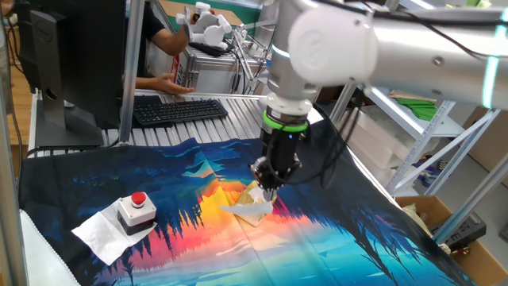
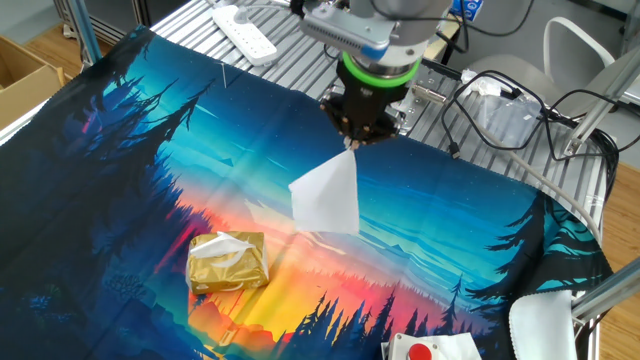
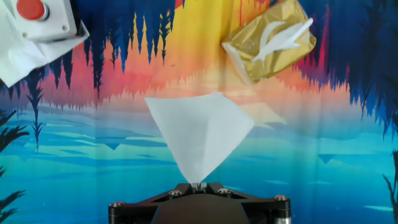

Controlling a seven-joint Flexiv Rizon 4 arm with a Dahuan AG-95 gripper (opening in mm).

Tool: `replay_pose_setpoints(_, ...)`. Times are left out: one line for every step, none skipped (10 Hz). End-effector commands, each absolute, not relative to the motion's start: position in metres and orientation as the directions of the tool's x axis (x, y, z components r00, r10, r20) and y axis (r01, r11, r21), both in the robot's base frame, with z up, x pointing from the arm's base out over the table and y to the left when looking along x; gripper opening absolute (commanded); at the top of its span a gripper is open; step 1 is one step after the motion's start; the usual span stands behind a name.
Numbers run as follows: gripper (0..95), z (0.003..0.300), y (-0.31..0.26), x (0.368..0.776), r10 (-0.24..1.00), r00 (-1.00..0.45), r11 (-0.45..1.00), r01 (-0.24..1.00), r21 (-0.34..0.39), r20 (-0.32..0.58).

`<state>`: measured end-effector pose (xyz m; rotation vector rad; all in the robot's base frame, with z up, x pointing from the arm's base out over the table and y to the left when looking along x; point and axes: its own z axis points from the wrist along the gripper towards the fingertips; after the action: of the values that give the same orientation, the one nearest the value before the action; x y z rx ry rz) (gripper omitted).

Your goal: Pull out a napkin

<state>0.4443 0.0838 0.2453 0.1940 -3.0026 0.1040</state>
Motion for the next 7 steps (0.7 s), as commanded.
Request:
replay_pose_setpoints(0.0, 0.2447, 0.0851, 0.4439, -0.089, -0.986, 0.993, -0.099, -0.071, 0.142)
replay_pose_setpoints(0.0, 0.2447, 0.085, 0.4439, -0.09, -0.986, 0.992, -0.101, -0.07, 0.142)
replay_pose_setpoints(38.0, 0.2447, 0.085, 0.4438, -0.086, -0.986, 0.993, -0.097, -0.07, 0.142)
replay_pose_setpoints(57.0, 0.2447, 0.085, 0.4438, -0.069, -0.988, 0.995, -0.079, -0.066, 0.14)
replay_pose_setpoints(76.0, 0.2446, 0.085, 0.4437, -0.06, -0.988, 0.995, -0.069, -0.066, 0.139)
replay_pose_setpoints(95.0, 0.2446, 0.085, 0.4437, -0.054, -0.989, 0.996, -0.064, -0.064, 0.14)
replay_pose_setpoints(95.0, 0.2446, 0.085, 0.4437, -0.06, -0.988, 0.996, -0.069, -0.063, 0.141)
